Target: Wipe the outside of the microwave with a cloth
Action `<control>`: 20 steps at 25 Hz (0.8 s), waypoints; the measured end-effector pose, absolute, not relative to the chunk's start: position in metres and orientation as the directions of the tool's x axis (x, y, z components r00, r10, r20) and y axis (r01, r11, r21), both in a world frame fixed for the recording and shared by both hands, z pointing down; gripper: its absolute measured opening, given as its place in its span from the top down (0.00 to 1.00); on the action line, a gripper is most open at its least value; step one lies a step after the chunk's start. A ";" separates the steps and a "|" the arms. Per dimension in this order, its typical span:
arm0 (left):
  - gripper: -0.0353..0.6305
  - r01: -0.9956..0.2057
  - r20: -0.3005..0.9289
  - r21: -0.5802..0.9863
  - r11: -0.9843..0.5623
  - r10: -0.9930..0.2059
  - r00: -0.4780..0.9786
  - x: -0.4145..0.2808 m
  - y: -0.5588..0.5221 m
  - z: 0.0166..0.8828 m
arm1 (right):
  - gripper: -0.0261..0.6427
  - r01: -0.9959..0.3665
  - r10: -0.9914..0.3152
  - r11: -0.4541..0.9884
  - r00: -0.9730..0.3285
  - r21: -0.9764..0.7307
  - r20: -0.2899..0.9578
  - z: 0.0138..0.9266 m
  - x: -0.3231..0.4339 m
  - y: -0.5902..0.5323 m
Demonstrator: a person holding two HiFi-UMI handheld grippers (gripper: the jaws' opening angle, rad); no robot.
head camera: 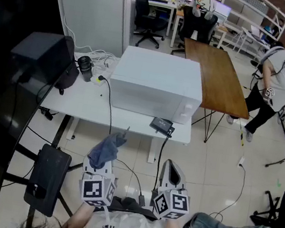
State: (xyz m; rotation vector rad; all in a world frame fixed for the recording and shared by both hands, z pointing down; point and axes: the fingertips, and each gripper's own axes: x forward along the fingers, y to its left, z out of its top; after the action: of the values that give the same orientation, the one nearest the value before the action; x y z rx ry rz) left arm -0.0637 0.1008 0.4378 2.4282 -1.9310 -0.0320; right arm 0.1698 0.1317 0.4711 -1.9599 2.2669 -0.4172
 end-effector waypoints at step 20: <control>0.88 -0.997 -0.094 0.031 -0.068 -0.993 0.065 -0.151 -0.179 0.398 | 0.93 -0.953 -0.998 0.047 -0.055 -0.299 0.021 0.436 0.197 -0.019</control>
State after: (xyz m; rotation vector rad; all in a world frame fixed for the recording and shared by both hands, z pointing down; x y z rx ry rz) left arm -0.1507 -0.1793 0.3980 2.3224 -2.1719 -0.1439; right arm 0.1967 -0.0193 0.4364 -2.0156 2.1236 -0.3468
